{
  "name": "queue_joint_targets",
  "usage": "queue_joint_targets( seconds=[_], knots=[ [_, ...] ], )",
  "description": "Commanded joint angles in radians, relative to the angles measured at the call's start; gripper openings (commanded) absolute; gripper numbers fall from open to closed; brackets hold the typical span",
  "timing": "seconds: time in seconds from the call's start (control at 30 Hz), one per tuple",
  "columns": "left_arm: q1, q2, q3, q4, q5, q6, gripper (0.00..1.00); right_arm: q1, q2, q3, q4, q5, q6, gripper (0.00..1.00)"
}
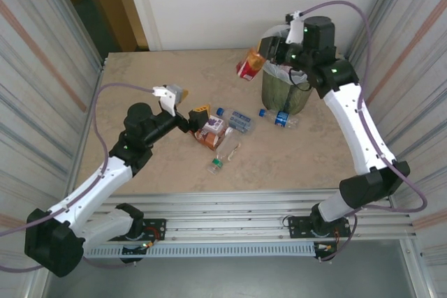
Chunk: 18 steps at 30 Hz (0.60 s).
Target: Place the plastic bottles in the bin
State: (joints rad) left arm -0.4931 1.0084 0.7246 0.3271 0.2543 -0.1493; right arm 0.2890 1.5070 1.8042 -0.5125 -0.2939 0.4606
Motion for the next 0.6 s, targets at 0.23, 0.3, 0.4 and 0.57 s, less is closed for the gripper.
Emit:
queue_joint_targets(
  seconds=[0.23,0.3,0.4,0.57],
  knots=[
    [0.001,-0.051,-0.030,-0.027,-0.158,0.025,0.99,-0.132,-0.001,0.088,0.040,0.141,-0.021,0.07],
    [0.001,-0.059,-0.035,-0.035,-0.181,0.019,0.99,-0.153,0.024,0.111,0.029,0.157,-0.022,0.06],
    [0.008,-0.068,-0.046,-0.046,-0.206,0.007,0.99,-0.173,0.065,0.135,0.009,0.176,-0.028,0.06],
    [0.025,-0.080,-0.056,-0.066,-0.218,-0.013,0.99,-0.185,0.131,0.162,-0.027,0.232,-0.058,0.06]
  ],
)
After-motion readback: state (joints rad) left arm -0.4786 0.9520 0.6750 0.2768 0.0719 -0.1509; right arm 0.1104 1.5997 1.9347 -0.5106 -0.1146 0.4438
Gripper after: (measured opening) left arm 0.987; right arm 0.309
